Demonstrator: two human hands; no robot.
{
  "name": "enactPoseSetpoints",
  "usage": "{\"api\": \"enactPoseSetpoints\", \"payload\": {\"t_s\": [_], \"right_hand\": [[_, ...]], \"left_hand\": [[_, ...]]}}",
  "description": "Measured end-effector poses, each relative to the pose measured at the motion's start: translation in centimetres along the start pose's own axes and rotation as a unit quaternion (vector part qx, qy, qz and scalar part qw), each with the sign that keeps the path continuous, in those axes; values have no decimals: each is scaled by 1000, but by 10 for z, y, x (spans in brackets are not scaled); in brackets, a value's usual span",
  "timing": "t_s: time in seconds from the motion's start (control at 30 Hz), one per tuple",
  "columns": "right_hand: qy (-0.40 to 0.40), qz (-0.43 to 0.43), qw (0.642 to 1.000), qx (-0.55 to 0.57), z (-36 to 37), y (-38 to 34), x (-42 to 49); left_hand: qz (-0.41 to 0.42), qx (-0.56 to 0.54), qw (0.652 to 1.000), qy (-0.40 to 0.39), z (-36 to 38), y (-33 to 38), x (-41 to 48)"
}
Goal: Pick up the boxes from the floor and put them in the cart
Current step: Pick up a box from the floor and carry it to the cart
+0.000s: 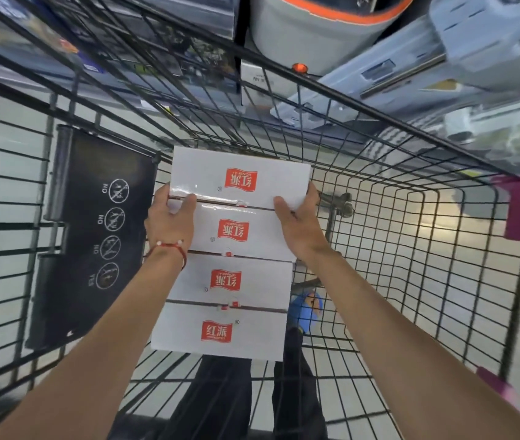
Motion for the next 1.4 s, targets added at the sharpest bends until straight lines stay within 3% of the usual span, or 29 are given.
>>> {"api": "enactPoseSetpoints", "payload": {"t_s": [0.13,0.33,0.5,0.83,1.03,1.4], "right_hand": [[42,23,999,3,-15,2,-25],[116,29,988,100,-62,13,-100],[175,-23,976,127,-117,27,-175],[264,-56,909,319,-230,69,-321],[281,-98,884,362,-305,103,-407],[383,-49,815,431,-423,224,-526]], "left_hand": [[36,55,998,4,2,13,-17],[132,135,982,-21,-2,30,-85],[130,77,984,-91,-3,27,-164],[222,6,960,-172,-9,37,-369],[307,30,920,-241,4,29,-499],[380,95,835,-386,71,-6,-701]]}}
Point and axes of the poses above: each hand's wrist, its own x-axis towards the middle knuckle, its own z-axis out of the palm, y = z × x, the point moved 9 cm from there along x, towards the middle knuckle, and after that the axes turned 9 degrees about y, right-handed, at the moved point
